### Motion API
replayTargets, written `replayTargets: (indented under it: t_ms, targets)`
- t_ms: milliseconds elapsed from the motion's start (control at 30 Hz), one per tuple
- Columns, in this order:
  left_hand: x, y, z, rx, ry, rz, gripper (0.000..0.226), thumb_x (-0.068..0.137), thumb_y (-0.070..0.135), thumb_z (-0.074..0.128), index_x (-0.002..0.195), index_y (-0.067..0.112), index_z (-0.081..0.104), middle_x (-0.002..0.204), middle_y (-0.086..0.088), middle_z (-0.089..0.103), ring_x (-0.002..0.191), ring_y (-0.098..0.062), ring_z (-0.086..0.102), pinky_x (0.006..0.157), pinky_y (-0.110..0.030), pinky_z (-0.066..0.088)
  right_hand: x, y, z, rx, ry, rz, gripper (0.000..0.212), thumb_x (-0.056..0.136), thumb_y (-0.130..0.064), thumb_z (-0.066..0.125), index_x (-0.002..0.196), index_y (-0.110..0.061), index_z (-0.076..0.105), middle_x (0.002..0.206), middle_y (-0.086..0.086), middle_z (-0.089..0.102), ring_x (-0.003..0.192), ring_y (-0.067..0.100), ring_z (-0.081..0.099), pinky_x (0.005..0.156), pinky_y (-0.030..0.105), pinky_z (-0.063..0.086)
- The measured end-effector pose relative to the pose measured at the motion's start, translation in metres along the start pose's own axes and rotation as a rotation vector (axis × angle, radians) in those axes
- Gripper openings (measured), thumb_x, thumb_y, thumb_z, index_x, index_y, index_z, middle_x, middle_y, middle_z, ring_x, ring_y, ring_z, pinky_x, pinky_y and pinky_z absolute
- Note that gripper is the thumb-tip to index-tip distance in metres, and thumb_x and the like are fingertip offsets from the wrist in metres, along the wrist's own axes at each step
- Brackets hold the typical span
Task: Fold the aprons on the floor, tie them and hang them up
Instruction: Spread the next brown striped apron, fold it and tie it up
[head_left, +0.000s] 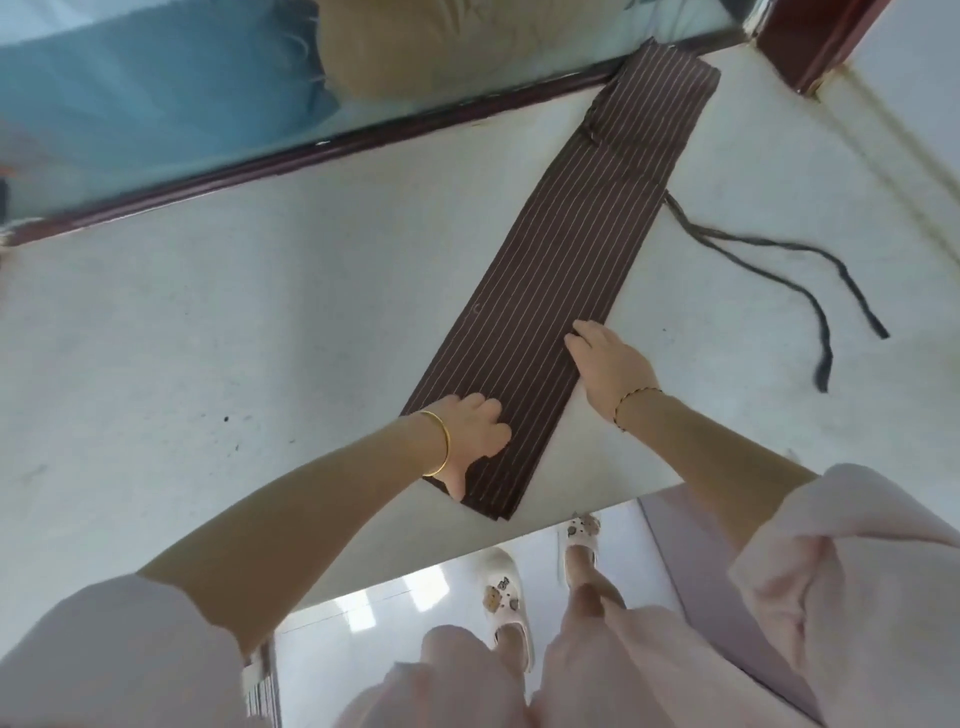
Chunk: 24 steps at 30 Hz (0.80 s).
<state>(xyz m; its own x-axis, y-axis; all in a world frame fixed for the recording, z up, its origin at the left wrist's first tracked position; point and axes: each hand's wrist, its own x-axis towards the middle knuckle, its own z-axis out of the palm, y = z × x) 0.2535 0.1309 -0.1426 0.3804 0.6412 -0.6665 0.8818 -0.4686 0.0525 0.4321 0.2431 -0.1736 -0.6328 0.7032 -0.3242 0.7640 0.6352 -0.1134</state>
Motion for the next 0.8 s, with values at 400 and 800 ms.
replayTargets:
  t_ms: [400, 800]
  targets:
    - [-0.015, -0.005, 0.020, 0.038, 0.110, 0.016, 0.038, 0.091, 0.025, 0.055, 0.125, 0.013, 0.045, 0.121, -0.007, 0.044, 0.100, -0.020, 0.049, 0.075, -0.025, 0.042, -0.020, -0.005, 0.002, 0.062, 0.022, 0.045, 0.055, 0.086, 0.012, 0.045, 0.137, -0.006, 0.038, 0.149, 0.010, 0.026, 0.136, 0.025, 0.028, 0.106, 0.035, 0.038]
    - [-0.026, 0.017, -0.131, -1.099, -0.338, 0.149, 0.031, 0.083, -0.006, 0.053, 0.109, 0.009, 0.055, 0.111, -0.016, 0.065, 0.101, -0.030, 0.065, 0.087, -0.045, 0.054, -0.067, 0.056, 0.003, 0.437, -0.314, 0.136, 0.023, 0.093, -0.007, 0.047, 0.073, -0.008, 0.059, 0.078, 0.009, 0.063, 0.078, 0.028, 0.060, 0.084, 0.045, 0.052]
